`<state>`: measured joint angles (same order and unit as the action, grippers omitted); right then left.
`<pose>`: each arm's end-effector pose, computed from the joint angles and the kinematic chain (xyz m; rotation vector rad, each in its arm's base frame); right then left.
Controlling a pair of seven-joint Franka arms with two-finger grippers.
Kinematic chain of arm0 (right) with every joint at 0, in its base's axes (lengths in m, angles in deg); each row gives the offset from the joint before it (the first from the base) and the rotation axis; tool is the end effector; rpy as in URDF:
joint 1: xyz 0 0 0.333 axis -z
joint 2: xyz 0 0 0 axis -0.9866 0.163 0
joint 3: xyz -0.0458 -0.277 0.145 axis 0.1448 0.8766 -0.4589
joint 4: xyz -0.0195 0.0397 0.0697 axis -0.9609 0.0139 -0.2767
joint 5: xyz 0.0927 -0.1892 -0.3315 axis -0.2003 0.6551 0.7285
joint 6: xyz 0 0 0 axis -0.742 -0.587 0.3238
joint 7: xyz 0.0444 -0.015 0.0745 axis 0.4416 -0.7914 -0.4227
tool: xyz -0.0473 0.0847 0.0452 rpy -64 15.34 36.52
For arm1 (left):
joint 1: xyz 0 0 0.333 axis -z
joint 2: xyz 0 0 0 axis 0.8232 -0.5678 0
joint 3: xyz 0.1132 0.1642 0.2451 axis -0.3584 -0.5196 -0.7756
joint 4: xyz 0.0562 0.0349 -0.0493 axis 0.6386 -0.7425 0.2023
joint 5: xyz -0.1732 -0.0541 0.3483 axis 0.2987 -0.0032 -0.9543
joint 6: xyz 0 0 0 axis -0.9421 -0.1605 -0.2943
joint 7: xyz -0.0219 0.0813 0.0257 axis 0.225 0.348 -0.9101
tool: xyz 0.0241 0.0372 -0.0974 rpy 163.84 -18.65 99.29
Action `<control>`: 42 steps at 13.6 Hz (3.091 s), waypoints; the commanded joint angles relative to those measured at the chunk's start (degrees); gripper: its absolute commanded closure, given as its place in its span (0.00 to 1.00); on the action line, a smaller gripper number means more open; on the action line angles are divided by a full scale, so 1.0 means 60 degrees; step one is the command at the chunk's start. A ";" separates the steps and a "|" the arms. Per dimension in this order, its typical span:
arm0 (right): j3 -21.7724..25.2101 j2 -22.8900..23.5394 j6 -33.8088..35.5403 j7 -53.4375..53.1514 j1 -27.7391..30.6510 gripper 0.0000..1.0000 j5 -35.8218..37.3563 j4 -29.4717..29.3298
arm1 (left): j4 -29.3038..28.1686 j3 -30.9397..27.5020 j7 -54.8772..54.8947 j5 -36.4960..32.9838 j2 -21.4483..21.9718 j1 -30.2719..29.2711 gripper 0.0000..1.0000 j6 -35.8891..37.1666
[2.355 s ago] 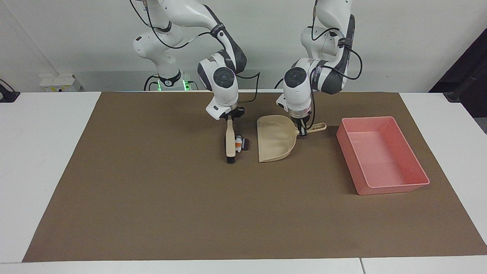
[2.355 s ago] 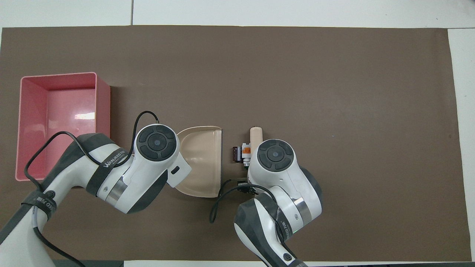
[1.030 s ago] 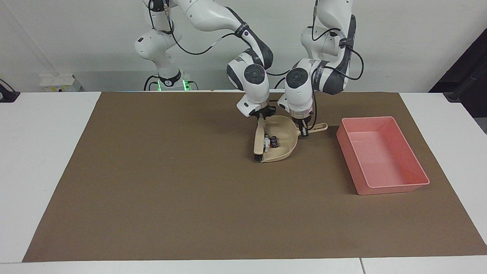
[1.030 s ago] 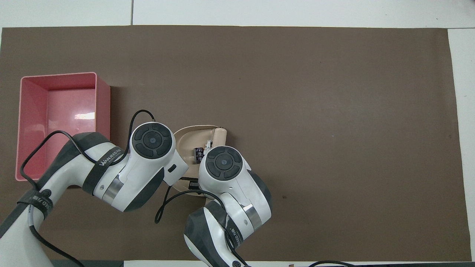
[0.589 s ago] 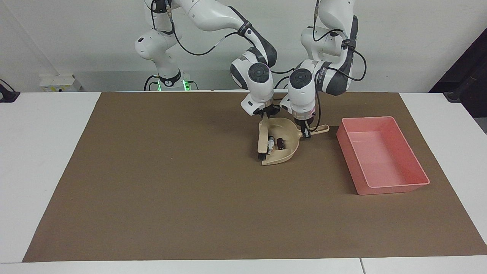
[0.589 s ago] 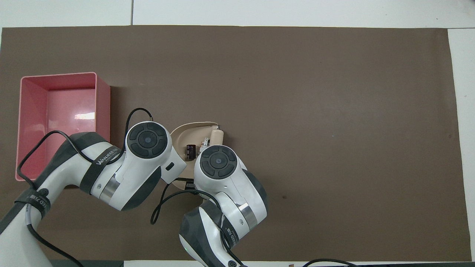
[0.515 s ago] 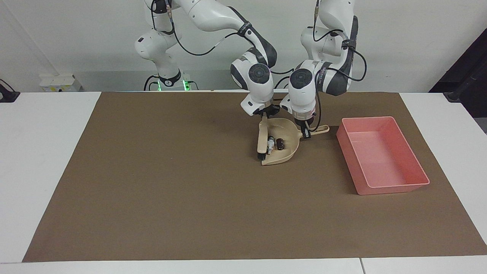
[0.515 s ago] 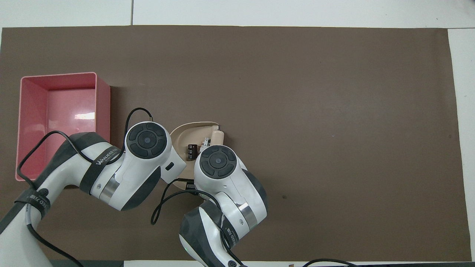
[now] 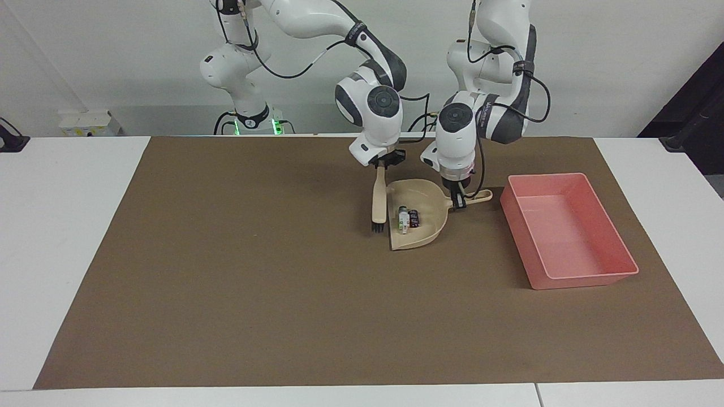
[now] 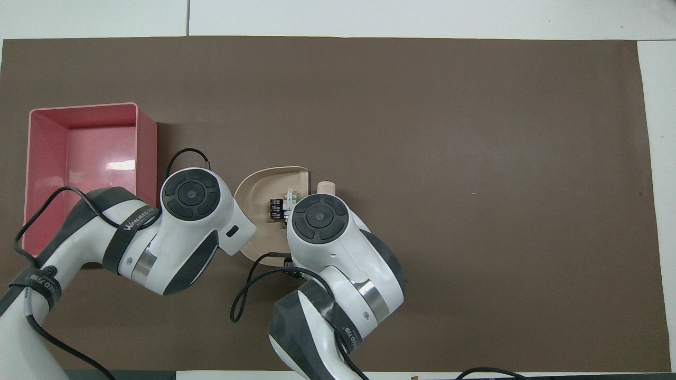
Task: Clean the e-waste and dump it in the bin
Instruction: 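Carry the dustpan to the bin while the right gripper sets down the brush, then tip the dustpan over the pink bin with the left gripper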
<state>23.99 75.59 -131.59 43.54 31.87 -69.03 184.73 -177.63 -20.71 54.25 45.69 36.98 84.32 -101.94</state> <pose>0.4158 0.4200 0.3832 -3.0540 0.1736 0.4945 0.4676 -0.2277 0.3515 -2.0577 2.1938 0.2320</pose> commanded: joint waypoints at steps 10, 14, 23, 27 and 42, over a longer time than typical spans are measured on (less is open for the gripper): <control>-0.0066 -0.3232 0.2625 0.5611 0.5247 1.00 0.1922 0.1764 | 0.1425 -0.0147 0.2668 0.1299 0.0798 -0.1697 1.00 0.1049; -0.0066 -0.3381 0.2507 0.8731 0.7665 1.00 0.2463 0.2177 | 0.2171 -0.0147 0.4498 0.1694 0.0843 -0.3541 1.00 0.1621; -0.0067 -0.2415 0.2273 0.9136 0.8256 1.00 0.3504 0.2543 | 0.3243 -0.0250 0.6201 0.0662 0.0287 -0.6752 1.00 0.1332; -0.0067 -0.2311 0.1545 0.8680 0.8489 1.00 0.3579 0.3127 | 0.3244 -0.0250 0.5823 -0.1580 -0.0064 -0.6578 1.00 0.0906; -0.0066 -0.2634 0.0413 0.8328 0.8592 0.93 0.3842 0.4111 | 0.4357 -0.0045 0.4092 -0.4662 0.0211 -0.4938 1.00 0.3906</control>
<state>24.03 61.65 -127.84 94.48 82.74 -47.37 207.58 -152.98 -21.45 78.72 18.14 36.71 53.14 -82.27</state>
